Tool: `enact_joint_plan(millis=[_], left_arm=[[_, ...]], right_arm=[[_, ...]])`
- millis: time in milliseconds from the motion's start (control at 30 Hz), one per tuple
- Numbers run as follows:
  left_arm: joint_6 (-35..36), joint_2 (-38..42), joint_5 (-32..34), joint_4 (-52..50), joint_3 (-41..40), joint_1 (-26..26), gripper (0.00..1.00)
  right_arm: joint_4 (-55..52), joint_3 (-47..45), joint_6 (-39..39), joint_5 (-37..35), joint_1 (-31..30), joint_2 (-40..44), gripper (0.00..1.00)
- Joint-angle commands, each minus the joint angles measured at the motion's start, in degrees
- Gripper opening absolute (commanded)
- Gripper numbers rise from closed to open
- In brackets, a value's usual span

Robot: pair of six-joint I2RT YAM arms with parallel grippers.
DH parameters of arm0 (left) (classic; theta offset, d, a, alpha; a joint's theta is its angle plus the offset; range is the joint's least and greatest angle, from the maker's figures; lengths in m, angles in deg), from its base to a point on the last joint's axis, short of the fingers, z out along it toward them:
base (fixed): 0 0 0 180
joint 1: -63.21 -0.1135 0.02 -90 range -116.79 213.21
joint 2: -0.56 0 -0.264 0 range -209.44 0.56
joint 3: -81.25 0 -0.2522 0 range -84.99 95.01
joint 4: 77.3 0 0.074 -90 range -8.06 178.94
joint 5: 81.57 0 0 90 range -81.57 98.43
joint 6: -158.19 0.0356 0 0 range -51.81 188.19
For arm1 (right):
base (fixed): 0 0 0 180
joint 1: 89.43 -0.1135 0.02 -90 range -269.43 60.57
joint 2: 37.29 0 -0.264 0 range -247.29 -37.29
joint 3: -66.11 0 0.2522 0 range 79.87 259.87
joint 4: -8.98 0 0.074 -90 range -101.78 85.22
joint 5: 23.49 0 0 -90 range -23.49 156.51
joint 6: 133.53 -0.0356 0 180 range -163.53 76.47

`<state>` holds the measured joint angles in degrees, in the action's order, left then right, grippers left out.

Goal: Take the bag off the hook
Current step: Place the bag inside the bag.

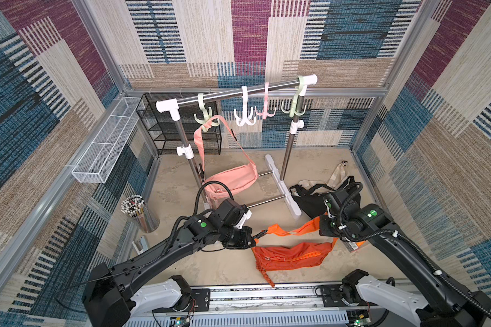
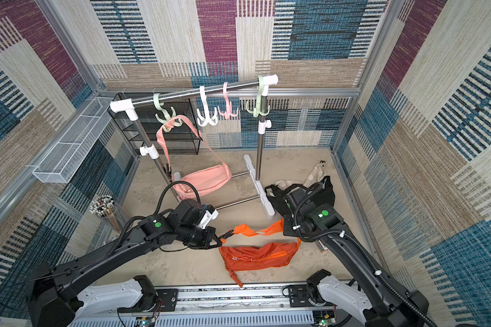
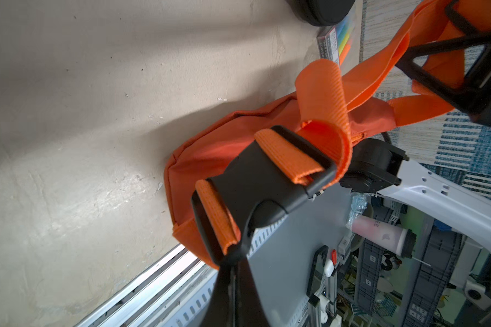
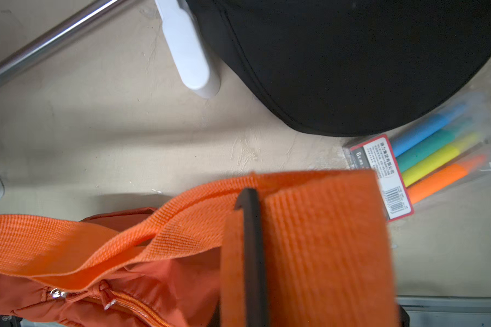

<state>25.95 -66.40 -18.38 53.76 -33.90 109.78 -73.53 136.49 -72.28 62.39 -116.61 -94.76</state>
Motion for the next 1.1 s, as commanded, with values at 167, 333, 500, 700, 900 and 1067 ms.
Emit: enact_joint_plan(millis=[167,333,500,700,900,1067], left_arm=[[0.3,-4.6,-0.7,5.0,2.6,0.1,0.0],[1.6,-7.9,1.4,5.6,4.7,-0.1,0.0],[3.1,-12.0,2.2,7.0,7.3,-0.3,0.0],[4.7,-16.2,2.3,8.2,9.6,-1.9,0.0],[5.8,-19.4,2.5,9.4,10.6,-3.3,0.0],[6.2,-22.5,3.1,11.3,10.8,-3.7,0.04]], right_arm=[[8.0,-3.0,2.3,0.6,3.4,-2.2,0.0],[16.9,-5.3,4.9,0.8,8.4,-3.7,0.03],[27.8,-8.0,6.9,2.4,13.4,-6.2,0.05],[36.2,-9.2,7.9,3.3,17.3,-9.2,0.08],[42.3,-10.9,10.0,1.7,20.5,-12.1,0.1],[47.7,-13.6,10.6,3.2,24.5,-14.5,0.11]])
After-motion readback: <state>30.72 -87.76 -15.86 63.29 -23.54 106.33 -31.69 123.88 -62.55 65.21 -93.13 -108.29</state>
